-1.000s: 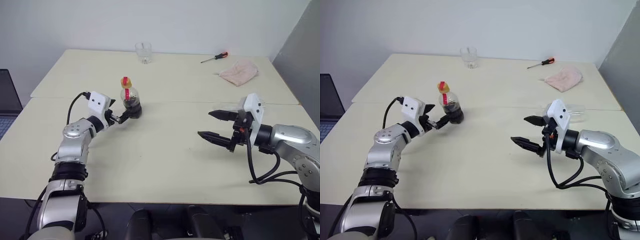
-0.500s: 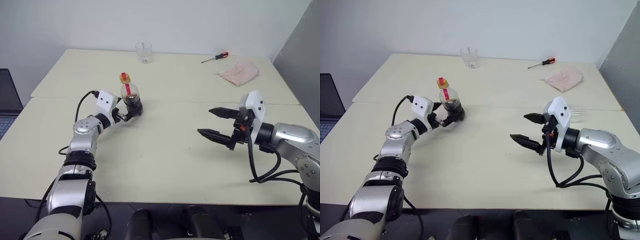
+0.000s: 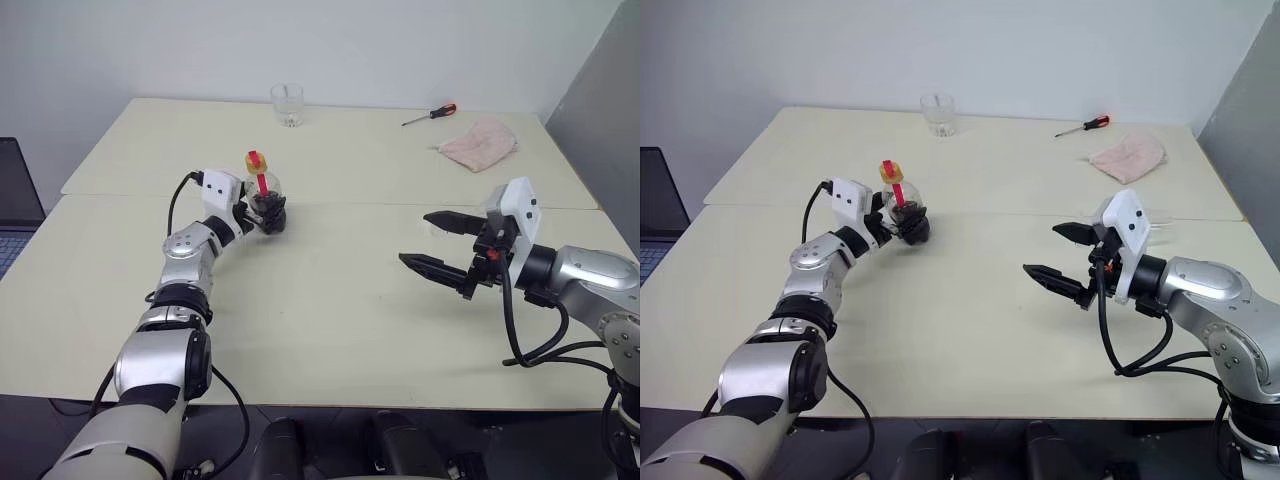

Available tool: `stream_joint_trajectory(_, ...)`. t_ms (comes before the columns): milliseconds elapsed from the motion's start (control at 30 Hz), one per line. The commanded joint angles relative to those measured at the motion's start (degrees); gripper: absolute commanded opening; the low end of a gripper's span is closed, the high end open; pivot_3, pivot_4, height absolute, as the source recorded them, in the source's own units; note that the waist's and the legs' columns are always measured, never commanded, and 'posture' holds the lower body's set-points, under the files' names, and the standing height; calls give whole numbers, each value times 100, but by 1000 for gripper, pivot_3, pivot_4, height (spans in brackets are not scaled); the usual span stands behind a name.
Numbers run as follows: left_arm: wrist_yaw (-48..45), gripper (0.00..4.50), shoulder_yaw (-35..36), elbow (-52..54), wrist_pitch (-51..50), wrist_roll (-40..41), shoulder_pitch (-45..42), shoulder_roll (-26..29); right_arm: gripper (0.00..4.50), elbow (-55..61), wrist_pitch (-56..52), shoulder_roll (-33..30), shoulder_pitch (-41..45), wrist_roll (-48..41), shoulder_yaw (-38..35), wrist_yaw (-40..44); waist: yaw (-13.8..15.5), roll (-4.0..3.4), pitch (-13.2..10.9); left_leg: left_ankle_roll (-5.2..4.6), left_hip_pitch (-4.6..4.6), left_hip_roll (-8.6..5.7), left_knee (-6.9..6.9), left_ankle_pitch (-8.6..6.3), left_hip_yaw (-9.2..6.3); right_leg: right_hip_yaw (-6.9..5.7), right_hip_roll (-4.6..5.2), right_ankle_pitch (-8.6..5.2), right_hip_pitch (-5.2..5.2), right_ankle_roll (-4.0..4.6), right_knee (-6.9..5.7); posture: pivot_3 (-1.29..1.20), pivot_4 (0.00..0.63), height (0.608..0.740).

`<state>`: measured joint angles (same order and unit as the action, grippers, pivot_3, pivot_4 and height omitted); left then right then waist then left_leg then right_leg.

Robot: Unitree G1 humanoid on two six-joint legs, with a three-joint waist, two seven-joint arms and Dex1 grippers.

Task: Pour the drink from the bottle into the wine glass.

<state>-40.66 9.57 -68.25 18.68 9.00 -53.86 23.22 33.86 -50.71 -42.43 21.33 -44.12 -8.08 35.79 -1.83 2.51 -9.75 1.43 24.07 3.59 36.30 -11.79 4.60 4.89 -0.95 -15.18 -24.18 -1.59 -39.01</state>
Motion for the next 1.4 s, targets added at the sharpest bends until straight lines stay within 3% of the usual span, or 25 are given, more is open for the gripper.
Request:
stream_joint_trajectory(33,-76,4453,95,-78,267,4,-201,-40,4500,235,-1,-122,37,-111,-245,-65,0,0,0,0,0,0,0,0,0,-1,0,0,0,1,0,0,150,740)
stream_joint_trajectory(100,-135,4453,105,-134,253,15,-230,-74,4500,244,-12,-148,35,-113,-262,-76,1,0,0,0,0,0,0,0,-1,-3,0,1,0,1,0,0,150,740)
stream_joint_trajectory(333,-228,2697,182,-211,217,21,-236,-172,4500,291,-42,-127,93,-125,-266,-202,2,0,0,0,2,0,0,0,-2,-4,0,1,0,1,0,0,150,740)
stream_joint_trajectory(433,-292,2350,191,-192,197,25,-217,-200,4500,220,-24,-6,209,-44,-262,-425,1,0,0,0,3,0,1,0,-3,-4,0,1,0,1,0,0,150,740)
stream_joint_trajectory(567,-441,2283,115,138,145,26,-154,-352,4500,-119,64,827,833,597,111,-1593,-10,0,0,0,2,0,3,0,-3,-3,0,2,0,1,-3,0,150,740)
stream_joint_trajectory(667,-460,2281,-83,801,27,-37,67,-540,4500,-241,-448,1376,1257,1030,578,-2397,-2,0,0,0,8,1,6,0,-7,-8,-2,6,-4,9,-7,0,150,740)
stream_joint_trajectory(833,169,2260,-719,4092,-1271,-158,1437,-987,4500,-306,-991,2437,1755,1258,1088,-3134,-9,-3,1,3,38,12,17,2,-2,1,6,14,-26,22,-10,0,150,740)
stream_joint_trajectory(933,552,2236,-961,5181,-1952,-311,1876,-1102,4500,-363,-1192,2750,1851,1358,1097,-3330,2,-4,2,3,85,18,52,1,-3,-2,7,13,-56,20,-18,0,150,740)
stream_joint_trajectory(1067,806,2236,-1248,5736,-2390,-467,2086,-1197,4500,-413,-1337,2986,1972,1424,1079,-3379,-1,-3,2,1,79,5,67,0,-2,-14,11,15,-59,14,-48,0,150,740)
stream_joint_trajectory(1400,1143,2235,-1660,5999,-2573,-625,2249,-1416,4500,-652,-1328,3383,2242,1520,1028,-3394,-12,-4,3,-1,81,6,65,1,-42,-57,9,17,-49,11,-44,0,150,740)
